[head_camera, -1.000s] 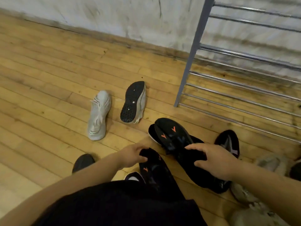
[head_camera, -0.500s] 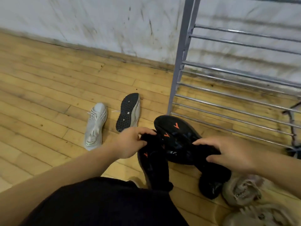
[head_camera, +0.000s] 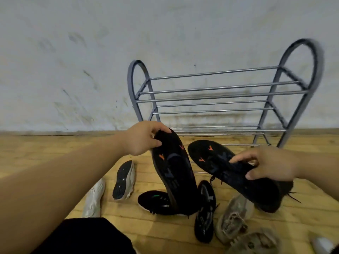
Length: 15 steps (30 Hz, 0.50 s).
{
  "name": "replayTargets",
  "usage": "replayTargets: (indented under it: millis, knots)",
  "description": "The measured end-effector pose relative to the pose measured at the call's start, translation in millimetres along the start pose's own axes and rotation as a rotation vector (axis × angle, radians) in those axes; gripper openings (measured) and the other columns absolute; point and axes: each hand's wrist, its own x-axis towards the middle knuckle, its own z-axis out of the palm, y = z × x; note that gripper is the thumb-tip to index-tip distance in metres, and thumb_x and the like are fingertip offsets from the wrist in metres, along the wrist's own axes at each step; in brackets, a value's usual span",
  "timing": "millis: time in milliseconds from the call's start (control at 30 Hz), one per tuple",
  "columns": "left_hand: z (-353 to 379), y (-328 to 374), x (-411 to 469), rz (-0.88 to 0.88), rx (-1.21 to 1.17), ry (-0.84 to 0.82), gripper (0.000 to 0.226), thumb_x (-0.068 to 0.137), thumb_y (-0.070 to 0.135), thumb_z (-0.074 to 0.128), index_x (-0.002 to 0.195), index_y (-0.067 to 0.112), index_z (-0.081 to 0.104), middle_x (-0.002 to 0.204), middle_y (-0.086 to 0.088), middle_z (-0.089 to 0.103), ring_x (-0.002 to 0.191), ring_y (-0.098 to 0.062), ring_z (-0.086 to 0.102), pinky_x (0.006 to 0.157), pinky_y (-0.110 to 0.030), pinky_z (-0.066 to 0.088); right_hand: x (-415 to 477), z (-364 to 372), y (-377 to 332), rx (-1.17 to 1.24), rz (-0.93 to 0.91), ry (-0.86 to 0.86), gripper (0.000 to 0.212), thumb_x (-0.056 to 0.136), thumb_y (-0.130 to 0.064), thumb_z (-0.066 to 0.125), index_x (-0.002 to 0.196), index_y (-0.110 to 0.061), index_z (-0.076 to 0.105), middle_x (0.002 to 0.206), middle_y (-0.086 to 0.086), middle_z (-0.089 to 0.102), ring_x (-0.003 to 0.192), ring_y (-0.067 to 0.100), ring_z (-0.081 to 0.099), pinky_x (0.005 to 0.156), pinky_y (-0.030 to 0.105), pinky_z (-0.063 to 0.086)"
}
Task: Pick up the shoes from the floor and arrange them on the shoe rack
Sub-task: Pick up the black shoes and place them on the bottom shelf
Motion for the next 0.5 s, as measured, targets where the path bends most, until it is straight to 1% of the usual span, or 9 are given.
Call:
replayTargets:
  millis: [67,167,200,233,267,300,333,400,500]
  knots:
    - [25.4,9.5,-1.8,-0.011,-0.033,0.031,0.043,0.095,0.005,0.069,0.121,0.039,0.066,0.116,0.01,0.066,0.102,-0.016,0.069,0.088,-0.038,0.059,-7.3,1.6,10.9,-0.026,0.031,-0.029,0.057,0.089,-0.036,0.076,0.137,-0.056,0.052,0.148,-0.017,0.05,0.132,0.009,0.05,0.106,0.033,0.044]
    - [68.7,8.5,-9.0,-0.022,-0.088,0.055,0.048,0.093,0.004,0.069,0.113,0.047,0.067,0.123,0.005,0.066,0.1,-0.021,0.071,0.086,-0.045,0.06,-19.4,12.1,23.7,-0.035,0.082,-0.089,0.061,0.09,-0.031,0.075,0.144,-0.044,0.051,0.146,-0.012,0.051,0.125,0.005,0.049,0.098,0.024,0.041]
    - [78.7,9.8,-6.7,-0.02,-0.089,0.055,0.048,0.094,0.004,0.068,0.111,0.049,0.066,0.127,0.005,0.065,0.102,-0.021,0.07,0.085,-0.041,0.06,-23.9,13.8,28.6,-0.033,0.108,-0.101,0.061,0.09,-0.029,0.075,0.144,-0.042,0.052,0.146,-0.01,0.052,0.123,0.007,0.05,0.096,0.022,0.04]
    - [85.5,13.5,-4.2,-0.015,-0.066,0.059,0.047,0.095,0.005,0.066,0.111,0.049,0.065,0.128,0.006,0.063,0.1,-0.019,0.068,0.081,-0.032,0.059,-27.3,14.7,34.0,-0.024,0.133,-0.108,0.06,0.089,-0.028,0.076,0.143,-0.042,0.053,0.147,-0.008,0.053,0.125,0.01,0.052,0.096,0.023,0.04]
    - [89.8,18.3,-2.0,-0.024,-0.038,0.066,0.045,0.097,0.006,0.064,0.113,0.048,0.064,0.128,0.007,0.062,0.097,-0.017,0.067,0.074,-0.024,0.055,-30.6,15.0,38.7,-0.005,0.154,-0.109,0.059,0.089,-0.026,0.076,0.141,-0.041,0.054,0.148,-0.007,0.054,0.129,0.013,0.053,0.097,0.024,0.041]
    - [92.9,22.3,1.5,-0.039,-0.03,0.077,0.044,0.098,0.006,0.062,0.114,0.046,0.063,0.128,0.008,0.061,0.092,-0.018,0.067,0.068,-0.02,0.052,-32.4,14.7,44.9,0.026,0.175,-0.099,0.058,0.089,-0.024,0.076,0.14,-0.04,0.055,0.149,-0.005,0.054,0.132,0.016,0.052,0.099,0.026,0.042]
    - [95.7,25.2,5.4,-0.052,-0.041,0.087,0.042,0.098,0.006,0.062,0.115,0.045,0.063,0.126,0.008,0.061,0.089,-0.021,0.069,0.063,-0.022,0.053,-33.4,14.7,51.8,0.06,0.193,-0.079,0.057,0.09,-0.023,0.076,0.14,-0.039,0.056,0.15,-0.004,0.053,0.135,0.018,0.051,0.102,0.029,0.043]
    - [100.2,26.3,12.5,-0.077,-0.078,0.091,0.041,0.098,0.005,0.062,0.118,0.042,0.065,0.123,0.007,0.062,0.085,-0.024,0.07,0.06,-0.029,0.058,-32.4,15.9,64.9,0.14,0.233,-0.022,0.055,0.09,-0.02,0.076,0.139,-0.037,0.058,0.152,-0.002,0.05,0.138,0.022,0.048,0.108,0.036,0.043]
    - [108.5,26.5,24.8,-0.102,-0.189,0.118,0.042,0.097,0.0,0.061,0.119,0.035,0.067,0.118,0.005,0.065,0.09,-0.018,0.068,0.063,-0.02,0.053,-23.7,18.1,82.0,0.296,0.292,0.083,0.052,0.09,-0.015,0.076,0.133,-0.04,0.061,0.152,0.003,0.049,0.137,0.027,0.048,0.111,0.044,0.043]
